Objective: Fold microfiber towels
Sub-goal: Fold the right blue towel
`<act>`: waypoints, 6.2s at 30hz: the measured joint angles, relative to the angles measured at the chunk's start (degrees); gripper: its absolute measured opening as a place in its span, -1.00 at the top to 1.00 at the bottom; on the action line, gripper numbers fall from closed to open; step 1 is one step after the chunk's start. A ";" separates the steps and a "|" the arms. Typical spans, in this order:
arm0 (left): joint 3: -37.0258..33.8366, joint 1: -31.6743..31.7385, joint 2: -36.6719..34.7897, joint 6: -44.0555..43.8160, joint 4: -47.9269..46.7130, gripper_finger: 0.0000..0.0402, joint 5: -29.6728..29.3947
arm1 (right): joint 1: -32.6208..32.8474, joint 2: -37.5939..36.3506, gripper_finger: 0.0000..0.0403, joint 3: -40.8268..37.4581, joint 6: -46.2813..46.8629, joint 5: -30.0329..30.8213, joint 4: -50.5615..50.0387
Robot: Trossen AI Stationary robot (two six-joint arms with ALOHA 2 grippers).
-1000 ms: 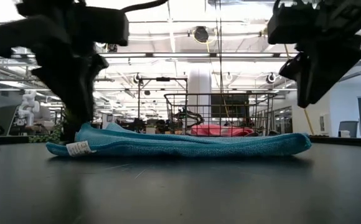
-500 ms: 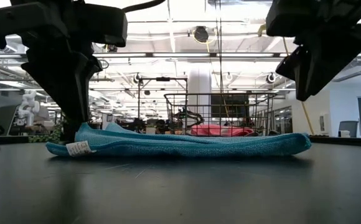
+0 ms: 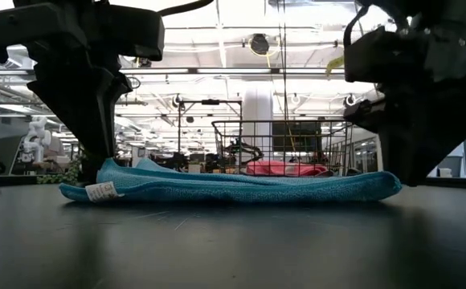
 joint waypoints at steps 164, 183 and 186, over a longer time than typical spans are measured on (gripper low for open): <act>-0.02 14.29 -0.07 -12.38 1.29 0.08 17.77 | -0.02 3.40 1.00 -0.35 -1.01 6.18 7.72; -0.02 11.41 -0.07 -12.51 1.54 0.25 15.86 | -0.02 3.38 1.00 -0.35 -0.59 6.28 7.78; -1.06 11.41 -0.07 -13.75 3.31 0.15 15.87 | -0.02 3.36 1.00 -0.35 -0.59 6.28 7.78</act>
